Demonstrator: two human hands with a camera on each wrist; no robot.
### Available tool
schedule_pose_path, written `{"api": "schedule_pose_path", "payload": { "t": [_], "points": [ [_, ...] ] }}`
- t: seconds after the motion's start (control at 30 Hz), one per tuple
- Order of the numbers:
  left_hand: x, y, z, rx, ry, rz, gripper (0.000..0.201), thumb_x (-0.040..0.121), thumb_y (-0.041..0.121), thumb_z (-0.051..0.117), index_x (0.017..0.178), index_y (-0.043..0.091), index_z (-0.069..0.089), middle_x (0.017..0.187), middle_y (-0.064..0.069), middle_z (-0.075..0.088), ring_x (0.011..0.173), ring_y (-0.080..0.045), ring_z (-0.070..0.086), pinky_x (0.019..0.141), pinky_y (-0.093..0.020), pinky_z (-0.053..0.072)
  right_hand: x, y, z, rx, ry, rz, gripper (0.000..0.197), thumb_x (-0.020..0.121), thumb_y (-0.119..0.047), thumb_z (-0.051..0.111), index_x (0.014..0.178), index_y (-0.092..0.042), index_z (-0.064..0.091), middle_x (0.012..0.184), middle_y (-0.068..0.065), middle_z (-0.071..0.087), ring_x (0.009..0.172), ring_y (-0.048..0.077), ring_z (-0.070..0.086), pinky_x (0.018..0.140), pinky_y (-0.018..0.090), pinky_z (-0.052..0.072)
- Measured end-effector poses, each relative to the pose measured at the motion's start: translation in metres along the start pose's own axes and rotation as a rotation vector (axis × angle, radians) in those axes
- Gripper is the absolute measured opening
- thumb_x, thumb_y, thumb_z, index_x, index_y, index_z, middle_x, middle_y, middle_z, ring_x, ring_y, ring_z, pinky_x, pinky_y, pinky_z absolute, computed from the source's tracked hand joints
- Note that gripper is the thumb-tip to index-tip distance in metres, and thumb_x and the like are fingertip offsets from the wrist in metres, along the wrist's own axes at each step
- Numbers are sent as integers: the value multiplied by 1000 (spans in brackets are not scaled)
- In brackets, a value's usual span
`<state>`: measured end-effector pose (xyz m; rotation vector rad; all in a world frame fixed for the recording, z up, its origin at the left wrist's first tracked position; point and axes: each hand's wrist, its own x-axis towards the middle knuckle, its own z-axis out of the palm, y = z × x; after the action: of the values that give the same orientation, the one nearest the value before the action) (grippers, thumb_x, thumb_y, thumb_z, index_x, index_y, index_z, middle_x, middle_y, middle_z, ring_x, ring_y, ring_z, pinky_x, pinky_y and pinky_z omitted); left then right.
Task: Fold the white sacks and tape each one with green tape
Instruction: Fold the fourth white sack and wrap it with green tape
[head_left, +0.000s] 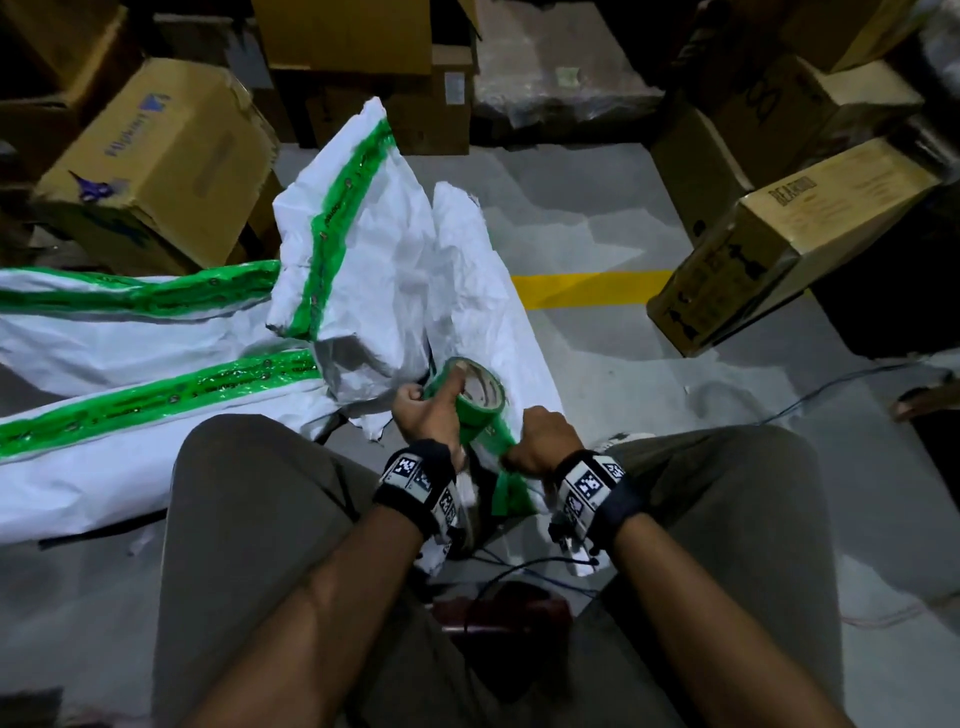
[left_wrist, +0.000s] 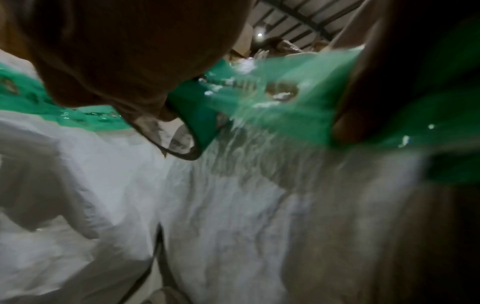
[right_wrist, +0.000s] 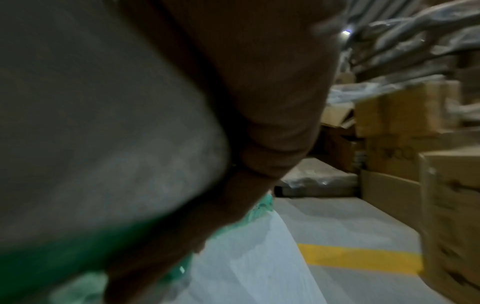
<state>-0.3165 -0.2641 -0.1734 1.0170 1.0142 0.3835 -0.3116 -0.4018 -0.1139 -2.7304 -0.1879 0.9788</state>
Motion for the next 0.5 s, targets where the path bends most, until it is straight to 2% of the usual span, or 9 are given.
{"api": "schedule_pose_path", "payload": {
  "t": [0.07,0.17,0.23,0.3,0.33,0.37,0.43,0.5],
  "points": [
    [6,4,4,8,69,57,58,53,40,91,79,19,44,75,-1,53,71,-18,49,62,-39,50,-8,-4,3,-12,0,-56,52,90,-30,67,131,-4,47,136,19,49,125,35,47,91,33,39],
    [16,8,11,74,81,29,62,65,43,91,96,15,45,85,1,53,75,-19,52,69,-34,47,-19,-16,2,-17,30,-108,50,89,-32,63,127,-3,50,134,19,54,124,35,50,92,33,39],
    [15,8,15,49,-6,-21,73,57,55,92,94,15,43,88,-3,56,74,-19,54,75,-37,53,-24,-19,1,4,45,-95,57,84,-42,58,126,-3,52,132,18,56,123,34,52,92,34,40],
    [18,6,16,-26,-61,-122,83,44,58,94,93,14,44,93,-11,61,78,-22,60,81,-50,59,-27,-12,1,56,70,-66,59,85,-48,56,127,-6,53,132,18,58,122,35,54,92,35,41],
    [19,6,17,-59,-60,-142,82,43,52,95,95,12,44,96,-15,62,81,-24,62,81,-54,59,-28,-9,2,80,91,-62,58,87,-49,55,127,-8,53,132,17,58,122,36,54,91,36,41],
    [17,10,18,-89,-57,-134,77,47,43,94,95,12,42,96,-16,61,82,-24,61,79,-53,59,-28,-7,5,95,106,-63,53,89,-46,57,127,-9,52,132,16,59,121,36,54,89,36,40],
    [10,18,23,-139,0,-72,63,67,24,89,96,13,35,97,-10,49,86,-22,51,79,-46,54,-27,-9,13,107,123,-80,41,93,-30,60,126,-9,52,130,15,59,120,37,54,86,35,39],
    [5,17,26,-166,41,-46,54,82,16,81,103,12,30,109,-8,40,96,-22,47,91,-42,50,-26,-15,21,110,136,-117,38,92,-24,61,125,-7,51,126,16,60,118,37,54,83,35,36]
  ]
}}
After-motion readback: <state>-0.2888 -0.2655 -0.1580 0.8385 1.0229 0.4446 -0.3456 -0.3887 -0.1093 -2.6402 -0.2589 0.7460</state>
